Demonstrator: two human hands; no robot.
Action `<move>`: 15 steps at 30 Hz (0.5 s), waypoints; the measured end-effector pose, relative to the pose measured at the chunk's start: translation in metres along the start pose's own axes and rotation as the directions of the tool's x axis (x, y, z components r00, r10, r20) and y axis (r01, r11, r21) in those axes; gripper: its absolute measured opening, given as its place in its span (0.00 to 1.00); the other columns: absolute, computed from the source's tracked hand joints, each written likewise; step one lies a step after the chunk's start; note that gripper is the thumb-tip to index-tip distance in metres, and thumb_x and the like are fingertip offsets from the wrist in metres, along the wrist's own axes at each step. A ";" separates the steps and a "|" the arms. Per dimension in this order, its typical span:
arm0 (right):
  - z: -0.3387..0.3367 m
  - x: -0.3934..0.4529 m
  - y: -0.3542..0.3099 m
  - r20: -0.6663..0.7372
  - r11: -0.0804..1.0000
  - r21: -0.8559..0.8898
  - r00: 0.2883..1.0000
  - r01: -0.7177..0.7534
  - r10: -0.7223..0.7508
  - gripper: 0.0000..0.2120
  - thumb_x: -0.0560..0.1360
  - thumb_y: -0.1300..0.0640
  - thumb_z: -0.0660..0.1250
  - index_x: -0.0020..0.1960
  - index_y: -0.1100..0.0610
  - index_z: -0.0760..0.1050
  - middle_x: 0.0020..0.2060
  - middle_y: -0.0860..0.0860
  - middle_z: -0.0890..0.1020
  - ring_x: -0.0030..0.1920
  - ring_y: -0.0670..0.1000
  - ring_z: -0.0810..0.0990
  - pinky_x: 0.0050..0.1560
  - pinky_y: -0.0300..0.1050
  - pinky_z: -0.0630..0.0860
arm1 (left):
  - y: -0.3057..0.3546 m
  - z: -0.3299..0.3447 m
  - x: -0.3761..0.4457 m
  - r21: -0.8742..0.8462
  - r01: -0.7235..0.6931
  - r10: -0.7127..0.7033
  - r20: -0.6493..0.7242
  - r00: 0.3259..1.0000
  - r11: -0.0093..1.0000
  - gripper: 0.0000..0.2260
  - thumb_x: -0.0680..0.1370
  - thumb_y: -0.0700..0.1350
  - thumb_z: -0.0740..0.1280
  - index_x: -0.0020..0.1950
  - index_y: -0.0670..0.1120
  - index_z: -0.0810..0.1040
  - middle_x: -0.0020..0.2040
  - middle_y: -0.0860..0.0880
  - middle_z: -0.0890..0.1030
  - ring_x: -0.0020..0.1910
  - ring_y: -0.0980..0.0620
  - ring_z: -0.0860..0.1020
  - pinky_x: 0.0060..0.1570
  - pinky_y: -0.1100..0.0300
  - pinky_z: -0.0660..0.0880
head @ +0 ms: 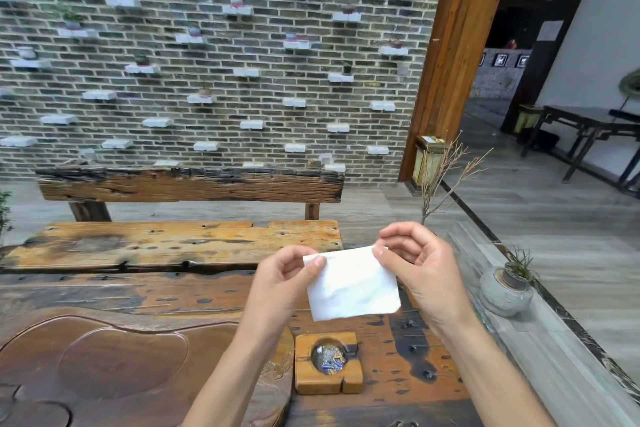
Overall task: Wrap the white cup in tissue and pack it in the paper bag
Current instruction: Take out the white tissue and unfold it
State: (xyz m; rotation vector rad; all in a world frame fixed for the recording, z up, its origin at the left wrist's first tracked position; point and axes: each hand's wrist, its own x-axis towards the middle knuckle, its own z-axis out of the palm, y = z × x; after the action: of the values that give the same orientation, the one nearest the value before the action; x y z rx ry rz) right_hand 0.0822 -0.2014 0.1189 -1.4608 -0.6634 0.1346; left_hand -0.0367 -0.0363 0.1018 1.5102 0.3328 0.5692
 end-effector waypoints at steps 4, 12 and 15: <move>0.005 -0.005 0.000 0.004 0.992 0.113 0.999 -0.053 0.053 0.09 0.74 0.60 0.72 0.53 0.59 0.79 0.39 0.51 0.86 0.43 0.45 0.82 0.45 0.37 0.77 | 0.000 0.001 0.001 -0.038 -0.022 0.022 0.002 1.000 0.999 0.05 0.76 0.43 0.70 0.47 0.42 0.81 0.43 0.42 0.84 0.43 0.52 0.81 0.45 0.56 0.75; 0.018 0.003 0.003 0.106 0.982 -0.022 0.976 -0.189 0.191 0.18 0.73 0.49 0.74 0.41 0.66 0.81 0.34 0.59 0.81 0.37 0.52 0.78 0.40 0.45 0.72 | -0.002 0.009 0.001 -0.056 -0.019 0.019 -0.010 1.000 0.998 0.05 0.79 0.43 0.67 0.49 0.42 0.77 0.37 0.51 0.81 0.37 0.54 0.78 0.33 0.63 0.73; 0.026 0.001 0.010 0.038 0.982 -0.189 0.999 -0.025 0.033 0.17 0.75 0.46 0.71 0.39 0.60 0.79 0.33 0.63 0.78 0.34 0.51 0.73 0.37 0.47 0.69 | -0.004 0.015 0.000 -0.104 -0.033 0.025 -0.080 0.997 0.994 0.07 0.80 0.45 0.65 0.45 0.42 0.75 0.36 0.52 0.78 0.35 0.56 0.75 0.33 0.66 0.71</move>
State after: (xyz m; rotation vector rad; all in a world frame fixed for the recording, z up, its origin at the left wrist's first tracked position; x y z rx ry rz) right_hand 0.0731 -0.1771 0.1093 -1.6544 -0.7036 0.1276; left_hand -0.0280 -0.0484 0.0991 1.3956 0.3367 0.6605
